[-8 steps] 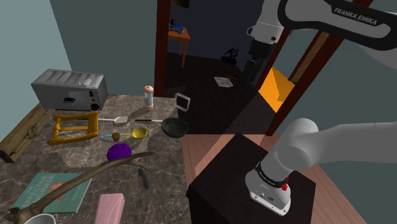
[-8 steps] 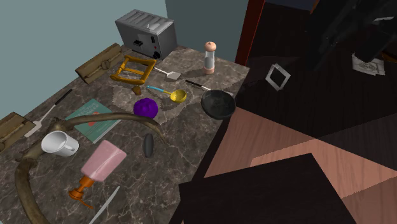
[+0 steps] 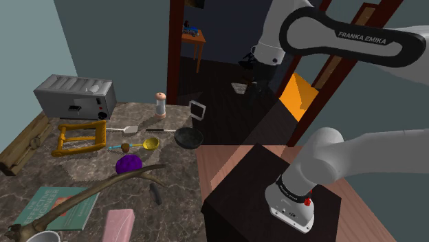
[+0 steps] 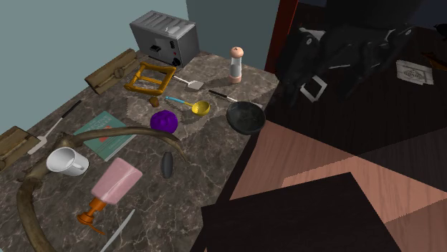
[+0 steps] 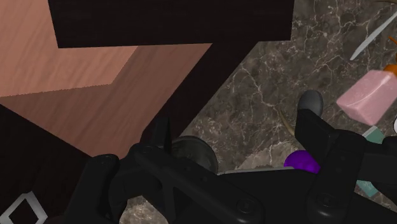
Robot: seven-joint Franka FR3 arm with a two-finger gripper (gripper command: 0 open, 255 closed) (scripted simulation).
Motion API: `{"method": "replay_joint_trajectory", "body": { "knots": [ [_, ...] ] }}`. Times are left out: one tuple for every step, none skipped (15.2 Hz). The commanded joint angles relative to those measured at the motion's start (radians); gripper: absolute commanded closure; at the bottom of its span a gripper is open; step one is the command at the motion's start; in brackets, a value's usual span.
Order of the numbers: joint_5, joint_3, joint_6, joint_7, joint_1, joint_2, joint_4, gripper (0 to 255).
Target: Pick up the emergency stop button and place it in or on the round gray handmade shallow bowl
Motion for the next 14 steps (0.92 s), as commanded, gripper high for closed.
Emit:
{"method": "replay_joint_trajectory", "body": {
  "knots": [
    [0.029, 0.037, 0.06, 0.043, 0.012, 0.02, -0.037, 0],
    [0.042, 0.055, 0.09, 0.062, 0.018, 0.033, -0.053, 0],
    [0.055, 0.072, 0.121, 0.082, 0.024, 0.049, -0.067, 0],
    [0.068, 0.09, 0.152, 0.101, 0.03, 0.066, -0.079, 0],
    [0.08, 0.108, 0.184, 0.12, 0.036, 0.085, -0.09, 0],
    [0.092, 0.126, 0.216, 0.139, 0.042, 0.107, -0.1, 0],
    [0.104, 0.144, 0.248, 0.157, 0.048, 0.13, -0.108, 0],
    [0.115, 0.162, 0.281, 0.176, 0.053, 0.155, -0.114, 0],
    [0.125, 0.18, 0.315, 0.195, 0.058, 0.181, -0.119, 0],
    [0.134, 0.198, 0.348, 0.214, 0.063, 0.21, -0.123, 0],
    [0.143, 0.216, 0.382, 0.233, 0.067, 0.24, -0.124, 0],
    [0.15, 0.234, 0.416, 0.252, 0.07, 0.272, -0.125, 0],
    [0.156, 0.252, 0.449, 0.272, 0.073, 0.305, -0.123, 0],
    [0.161, 0.27, 0.483, 0.292, 0.076, 0.34, -0.12, 0]
  ]
}}
